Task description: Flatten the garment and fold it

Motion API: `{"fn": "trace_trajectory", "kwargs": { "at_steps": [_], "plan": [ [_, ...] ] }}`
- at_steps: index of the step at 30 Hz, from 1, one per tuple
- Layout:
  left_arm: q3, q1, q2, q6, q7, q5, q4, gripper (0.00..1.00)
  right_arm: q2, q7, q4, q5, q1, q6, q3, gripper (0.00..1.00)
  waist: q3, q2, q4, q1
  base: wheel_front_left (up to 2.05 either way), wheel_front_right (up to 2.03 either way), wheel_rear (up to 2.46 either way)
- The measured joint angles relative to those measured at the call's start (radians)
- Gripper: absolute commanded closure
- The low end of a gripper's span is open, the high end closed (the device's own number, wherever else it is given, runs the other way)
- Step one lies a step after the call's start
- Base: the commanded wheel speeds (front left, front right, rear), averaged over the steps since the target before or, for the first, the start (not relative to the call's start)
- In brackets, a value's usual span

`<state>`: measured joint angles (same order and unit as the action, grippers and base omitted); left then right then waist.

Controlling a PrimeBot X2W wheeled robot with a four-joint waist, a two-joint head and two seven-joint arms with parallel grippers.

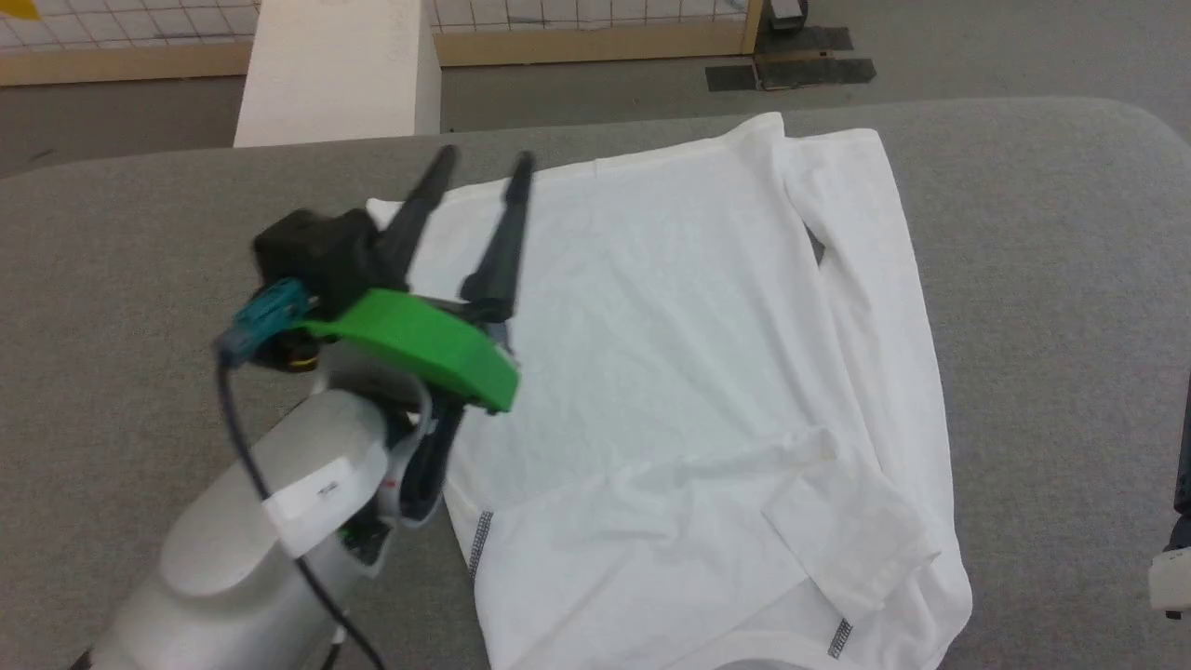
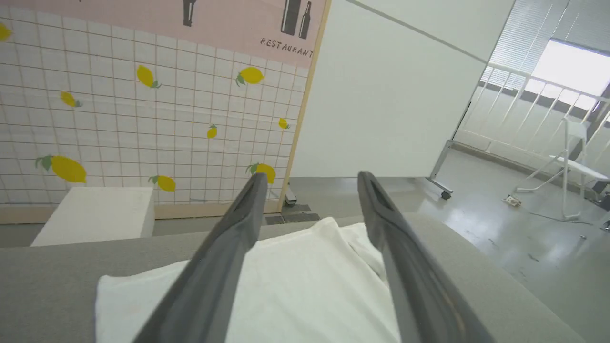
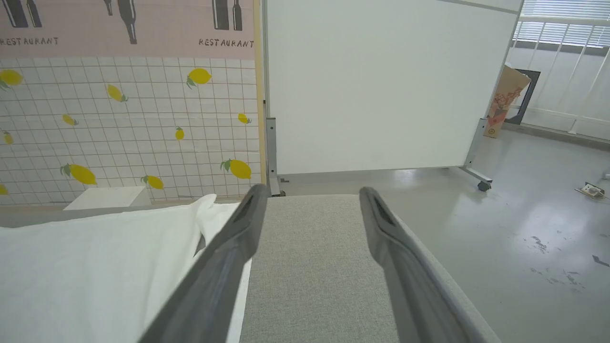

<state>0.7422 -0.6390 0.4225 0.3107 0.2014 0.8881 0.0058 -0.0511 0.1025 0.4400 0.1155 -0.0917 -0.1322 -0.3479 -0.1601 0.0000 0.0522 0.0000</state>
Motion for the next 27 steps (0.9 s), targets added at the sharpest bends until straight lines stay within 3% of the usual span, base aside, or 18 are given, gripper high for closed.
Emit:
{"fn": "trace_trajectory", "kwargs": {
  "at_steps": [3,6,8,12,16,19,27],
  "plan": [
    [-0.086,0.109,0.098,0.079,0.040,-0.045,-0.087,0.00,0.000,-0.002,-0.007,0.007,-0.013,0.000,0.014,0.00,0.014,0.0000,-0.023,0.0000,0.00,0.00,0.00],
    [-0.195,0.233,0.153,0.136,0.054,-0.088,-0.175,0.00,0.000,-0.011,-0.020,0.016,-0.018,0.000,0.040,0.00,0.019,0.0000,-0.040,0.0000,0.00,0.00,0.00],
    [-0.280,0.322,0.158,0.162,0.056,-0.131,-0.230,0.00,0.000,-0.021,-0.033,0.019,-0.018,0.000,0.059,0.00,0.015,0.0000,-0.045,0.0000,0.00,0.00,0.00],
    [-0.392,0.526,0.158,0.173,0.056,-0.242,-0.297,0.00,0.000,-0.041,-0.068,0.028,-0.018,0.000,0.086,0.00,0.007,0.0000,-0.047,0.0000,0.00,0.00,0.00],
    [-0.461,0.696,0.114,0.136,0.056,-0.322,-0.332,0.00,0.000,-0.054,-0.093,0.037,-0.021,0.000,0.100,0.00,0.007,0.0000,-0.052,0.0000,0.00,0.00,0.00],
    [-0.505,0.771,0.050,0.071,0.057,-0.351,-0.326,0.00,0.000,-0.066,-0.112,0.047,-0.034,0.000,0.101,0.00,0.007,0.0000,-0.060,0.0000,0.00,0.00,0.00],
    [-0.555,0.801,-0.033,-0.050,0.057,-0.441,-0.294,0.00,0.000,-0.078,-0.145,0.063,-0.024,0.000,0.097,0.00,-0.010,0.0000,-0.081,0.0000,0.00,0.00,0.00]
  ]
}}
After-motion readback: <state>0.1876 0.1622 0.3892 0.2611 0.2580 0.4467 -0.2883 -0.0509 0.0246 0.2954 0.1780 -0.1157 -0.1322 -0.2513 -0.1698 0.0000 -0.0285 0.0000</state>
